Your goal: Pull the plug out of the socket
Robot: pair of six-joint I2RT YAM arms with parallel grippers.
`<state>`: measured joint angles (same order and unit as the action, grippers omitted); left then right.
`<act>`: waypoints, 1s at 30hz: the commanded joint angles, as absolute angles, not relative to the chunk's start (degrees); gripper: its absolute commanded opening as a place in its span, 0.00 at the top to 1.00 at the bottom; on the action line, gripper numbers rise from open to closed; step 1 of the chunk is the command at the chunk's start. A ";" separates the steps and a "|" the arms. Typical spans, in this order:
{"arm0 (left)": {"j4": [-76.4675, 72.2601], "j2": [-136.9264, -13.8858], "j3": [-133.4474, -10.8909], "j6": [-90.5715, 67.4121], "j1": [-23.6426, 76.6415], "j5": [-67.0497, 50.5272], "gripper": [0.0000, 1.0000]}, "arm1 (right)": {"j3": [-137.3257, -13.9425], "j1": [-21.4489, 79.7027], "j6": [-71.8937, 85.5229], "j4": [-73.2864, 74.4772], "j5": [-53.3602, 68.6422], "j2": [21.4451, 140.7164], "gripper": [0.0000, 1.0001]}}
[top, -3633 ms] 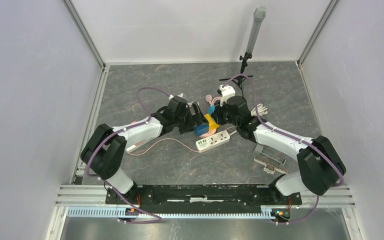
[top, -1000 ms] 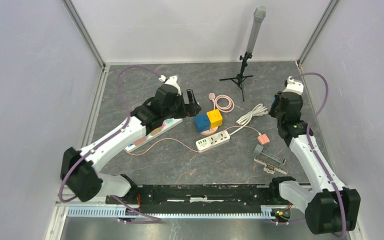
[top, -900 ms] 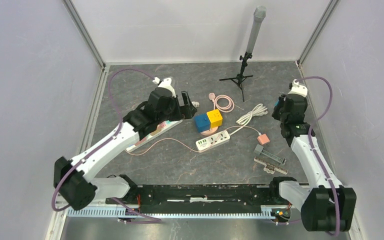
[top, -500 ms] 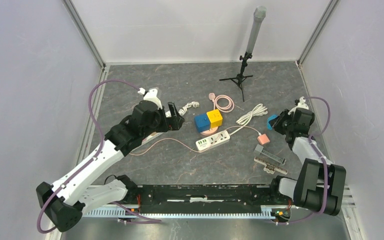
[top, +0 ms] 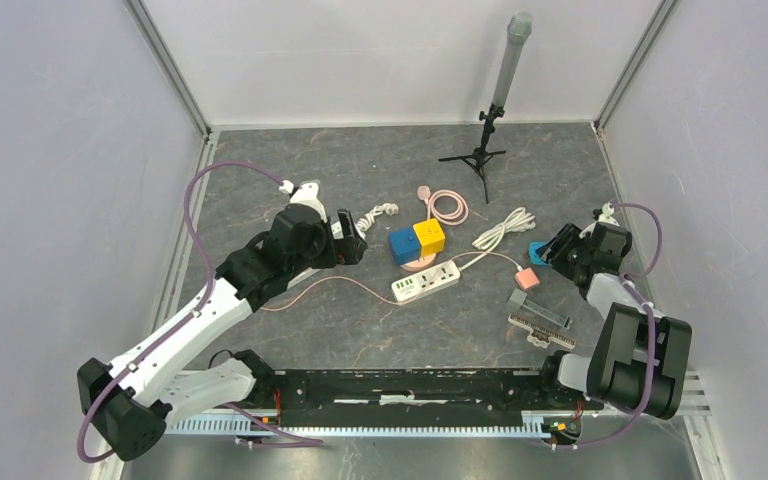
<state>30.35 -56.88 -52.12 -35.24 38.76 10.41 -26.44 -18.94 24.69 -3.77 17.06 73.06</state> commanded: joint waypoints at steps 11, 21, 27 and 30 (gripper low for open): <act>29.83 -58.50 -54.23 -30.54 38.94 15.66 0.00 | -26.31 -13.70 19.93 -7.57 19.92 60.31 0.20; 27.60 -61.32 -54.78 -34.14 38.67 13.79 0.00 | -29.34 14.73 20.38 -17.41 15.51 63.26 0.02; 25.58 -65.93 -53.90 -37.71 38.67 7.48 0.00 | -35.23 24.41 18.37 -16.63 7.46 72.15 0.04; 24.64 -67.76 -53.60 -39.33 38.67 5.57 0.00 | -40.13 25.60 18.99 -12.59 4.52 77.34 0.14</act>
